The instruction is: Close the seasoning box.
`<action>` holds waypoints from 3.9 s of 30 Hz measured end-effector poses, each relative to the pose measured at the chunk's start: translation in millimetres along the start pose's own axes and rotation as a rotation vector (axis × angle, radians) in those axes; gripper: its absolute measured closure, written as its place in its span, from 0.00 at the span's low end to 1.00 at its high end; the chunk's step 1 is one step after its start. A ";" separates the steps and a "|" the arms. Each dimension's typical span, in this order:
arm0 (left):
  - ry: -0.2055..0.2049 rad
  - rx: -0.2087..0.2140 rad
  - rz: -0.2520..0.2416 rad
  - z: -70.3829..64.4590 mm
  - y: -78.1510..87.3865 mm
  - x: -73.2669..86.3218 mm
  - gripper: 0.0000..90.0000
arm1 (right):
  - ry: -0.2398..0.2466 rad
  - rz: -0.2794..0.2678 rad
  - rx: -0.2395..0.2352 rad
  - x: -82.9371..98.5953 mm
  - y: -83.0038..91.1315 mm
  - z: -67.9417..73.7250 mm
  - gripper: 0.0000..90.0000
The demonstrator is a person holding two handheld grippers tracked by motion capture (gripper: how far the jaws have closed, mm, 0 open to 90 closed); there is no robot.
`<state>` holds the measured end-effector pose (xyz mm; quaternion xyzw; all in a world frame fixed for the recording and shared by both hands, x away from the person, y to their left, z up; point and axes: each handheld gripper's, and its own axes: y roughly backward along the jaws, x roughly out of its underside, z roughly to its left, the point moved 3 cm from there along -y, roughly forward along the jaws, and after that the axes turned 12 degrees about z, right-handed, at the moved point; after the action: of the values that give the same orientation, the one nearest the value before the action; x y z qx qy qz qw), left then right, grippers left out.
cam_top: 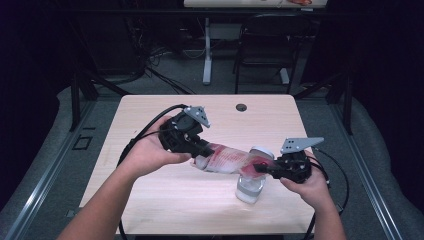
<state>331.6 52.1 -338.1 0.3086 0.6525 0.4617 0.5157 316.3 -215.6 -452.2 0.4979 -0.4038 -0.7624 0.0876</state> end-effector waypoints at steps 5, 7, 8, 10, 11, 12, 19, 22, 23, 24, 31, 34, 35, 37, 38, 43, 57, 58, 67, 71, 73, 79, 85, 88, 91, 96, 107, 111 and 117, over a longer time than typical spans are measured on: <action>0.000 -0.003 -0.002 -0.2 0.1 -0.7 0.86 | 0.000 0.002 0.003 0.1 0.3 -0.2 0.97; -0.004 -0.009 -0.006 0.0 0.2 -1.3 0.86 | -0.001 0.003 0.001 0.4 0.4 -0.4 0.97; -0.006 -0.013 -0.007 0.1 0.2 -1.7 0.86 | -0.002 0.003 -0.002 0.7 0.6 -0.8 0.98; -0.006 -0.014 -0.009 -0.1 0.0 -2.0 0.85 | -0.001 0.004 -0.002 1.2 0.8 -1.5 0.98; -0.006 -0.015 -0.010 -0.2 -0.3 -2.3 0.85 | -0.001 0.004 -0.002 1.2 0.8 -1.5 0.98; -0.007 -0.017 -0.010 -0.4 -0.8 -2.7 0.85 | -0.001 0.003 -0.001 1.6 0.9 -2.2 0.99; -0.010 -0.021 -0.020 -0.1 -1.0 -3.7 0.83 | -0.010 -0.001 -0.005 2.5 0.8 -3.4 0.99; -0.007 -0.024 -0.030 0.7 -1.1 -4.0 0.83 | -0.015 -0.005 -0.009 2.9 0.9 -4.6 1.00; -0.011 -0.025 -0.030 1.0 -1.3 -4.1 0.83 | -0.017 -0.005 -0.008 3.2 1.0 -5.1 1.00; -0.011 -0.026 -0.035 1.3 -1.6 -4.4 0.83 | -0.019 -0.006 -0.009 3.2 1.0 -5.3 1.00; -0.003 -0.024 -0.052 2.3 -2.2 -4.5 0.81 | -0.022 -0.006 -0.008 3.6 1.2 -6.0 1.00; -0.006 -0.018 -0.057 3.0 -2.8 -4.1 0.81 | -0.025 -0.008 -0.009 3.8 0.9 -6.3 1.00; -0.008 -0.019 -0.057 3.3 -3.2 -4.0 0.80 | -0.026 -0.007 -0.008 3.8 0.9 -6.4 1.00; -0.006 -0.018 -0.062 3.3 -4.1 -4.0 0.80 | -0.026 -0.006 -0.007 3.9 1.0 -6.5 1.00; -0.006 -0.015 -0.063 3.2 -4.7 -4.1 0.80 | -0.025 -0.006 -0.009 3.7 0.8 -6.2 1.00; -0.012 -0.019 -0.068 3.2 -4.9 -4.8 0.83 | -0.028 -0.007 -0.010 3.6 0.7 -6.4 1.00; -0.028 -0.033 -0.040 -1.0 -1.3 -9.9 0.89 | -0.022 0.000 -0.014 3.8 1.5 -5.6 1.00; -0.032 -0.033 -0.041 -1.0 -1.1 -10.2 0.90 | -0.022 -0.001 -0.013 3.7 1.6 -5.4 1.00; -0.032 -0.025 -0.044 -3.8 1.0 -14.0 0.91 | -0.019 0.003 -0.015 4.1 3.7 -4.8 0.99; -0.031 -0.024 -0.038 -3.3 -0.5 -15.5 0.91 | -0.019 0.013 -0.012 4.6 2.7 -5.0 0.99; -0.032 -0.023 -0.039 -3.2 -0.8 -16.1 0.91 | -0.018 0.020 -0.007 5.0 2.2 -5.1 0.99; -0.039 -0.022 -0.037 -4.0 -0.5 -16.6 0.91 | -0.019 0.020 -0.010 5.4 1.7 -4.8 0.99; -0.042 -0.021 -0.041 -5.1 -0.6 -17.3 0.91 | -0.020 0.019 -0.007 6.0 1.7 -4.3 0.99; -0.048 -0.020 -0.040 -5.9 -0.5 -18.2 0.91 | -0.020 0.021 -0.005 6.9 2.2 -4.0 0.99; -0.053 -0.022 -0.038 -6.0 -0.2 -19.1 0.91 | -0.021 0.020 0.000 7.3 2.3 -3.1 0.99; -0.058 -0.020 -0.041 -7.2 -0.4 -21.1 0.91 | -0.020 0.023 0.003 8.3 2.6 -2.7 0.99; -0.070 -0.009 -0.042 -9.1 -3.0 -26.9 0.91 | -0.030 0.028 0.010 14.1 7.5 -1.5 0.99; -0.073 -0.007 -0.044 -9.3 -3.2 -28.0 0.91 | -0.031 0.030 0.009 15.6 8.8 -1.0 0.99; -0.074 -0.004 -0.047 -9.0 -2.9 -29.4 0.92 | -0.036 0.026 0.001 17.0 9.8 0.1 0.99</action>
<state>331.4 22.5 -328.9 0.3089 0.6393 0.4388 0.5507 305.3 -231.1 -457.0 0.4788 -0.4123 -0.7698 0.0902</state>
